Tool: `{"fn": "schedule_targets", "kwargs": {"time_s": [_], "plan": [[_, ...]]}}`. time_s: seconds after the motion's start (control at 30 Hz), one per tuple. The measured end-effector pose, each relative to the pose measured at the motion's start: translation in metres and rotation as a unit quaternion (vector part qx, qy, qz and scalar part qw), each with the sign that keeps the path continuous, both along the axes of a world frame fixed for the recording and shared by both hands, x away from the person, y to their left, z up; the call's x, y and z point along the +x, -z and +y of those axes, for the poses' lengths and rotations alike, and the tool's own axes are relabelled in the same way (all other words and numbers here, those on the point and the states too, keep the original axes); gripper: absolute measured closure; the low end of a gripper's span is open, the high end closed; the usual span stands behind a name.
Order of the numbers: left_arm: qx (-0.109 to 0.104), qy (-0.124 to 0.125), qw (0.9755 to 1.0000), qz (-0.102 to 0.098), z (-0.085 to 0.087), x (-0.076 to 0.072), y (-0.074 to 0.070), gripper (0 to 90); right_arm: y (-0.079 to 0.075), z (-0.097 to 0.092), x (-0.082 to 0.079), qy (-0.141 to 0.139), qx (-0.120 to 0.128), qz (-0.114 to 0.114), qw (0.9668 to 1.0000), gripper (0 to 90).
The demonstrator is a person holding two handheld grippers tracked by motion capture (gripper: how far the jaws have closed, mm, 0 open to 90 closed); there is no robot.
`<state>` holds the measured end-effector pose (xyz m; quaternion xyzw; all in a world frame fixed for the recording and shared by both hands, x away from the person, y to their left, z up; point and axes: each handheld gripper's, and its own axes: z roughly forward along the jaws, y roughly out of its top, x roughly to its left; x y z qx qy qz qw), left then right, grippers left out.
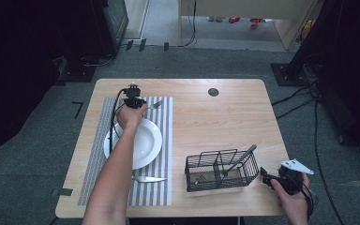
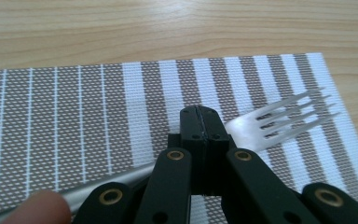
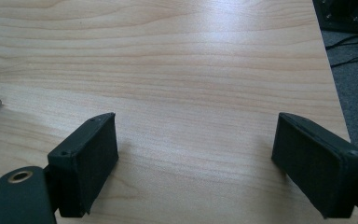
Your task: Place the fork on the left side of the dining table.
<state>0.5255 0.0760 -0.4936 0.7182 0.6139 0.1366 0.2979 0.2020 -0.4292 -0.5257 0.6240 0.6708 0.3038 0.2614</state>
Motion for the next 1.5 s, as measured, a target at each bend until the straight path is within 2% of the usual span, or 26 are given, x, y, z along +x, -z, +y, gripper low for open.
{"fn": "schedule_targets", "kwargs": {"time_s": [0.13,0.37,0.47,0.67,0.83,1.13,1.33,1.5], "plan": [[0.008,0.0,1.0,-0.002,-0.001,0.001,0.002,90.0,0.0,0.0,0.0,0.0,0.0,0.0,1.0,14.1],[0.023,0.022,0.9995,-0.001,-0.003,-0.003,0.002,90.0,0.0,0.0,0.0,-0.001,0.0,0.0,1.0,14.1],[0.018,0.023,0.9996,0.003,-0.002,-0.005,0.002,90.0,0.0,0.0,0.0,-0.001,0.0,0.0,1.0,14.2],[0.019,0.03,0.9993,0.012,0.0,-0.007,0.0,90.0,0.0,0.0,0.0,-0.001,0.0,0.0,1.0,14.2],[0.019,0.026,0.9993,0.02,0.002,-0.009,-0.001,90.0,0.0,0.0,0.0,-0.001,0.0,0.0,1.0,14.2],[0.021,0.02,0.9994,0.021,0.001,-0.011,-0.001,90.0,0.0,0.0,0.0,-0.001,0.0,0.0,1.0,14.2],[0.012,0.021,0.9995,0.018,0.003,-0.012,-0.001,87.9,0.0,0.0,0.0,-0.001,0.0,0.0,1.0,14.2],[-0.012,0.01,0.9999,-0.001,0.009,-0.013,-0.005,82.6,0.0,0.0,0.0,-0.001,0.0,0.0,1.0,14.2]]}}
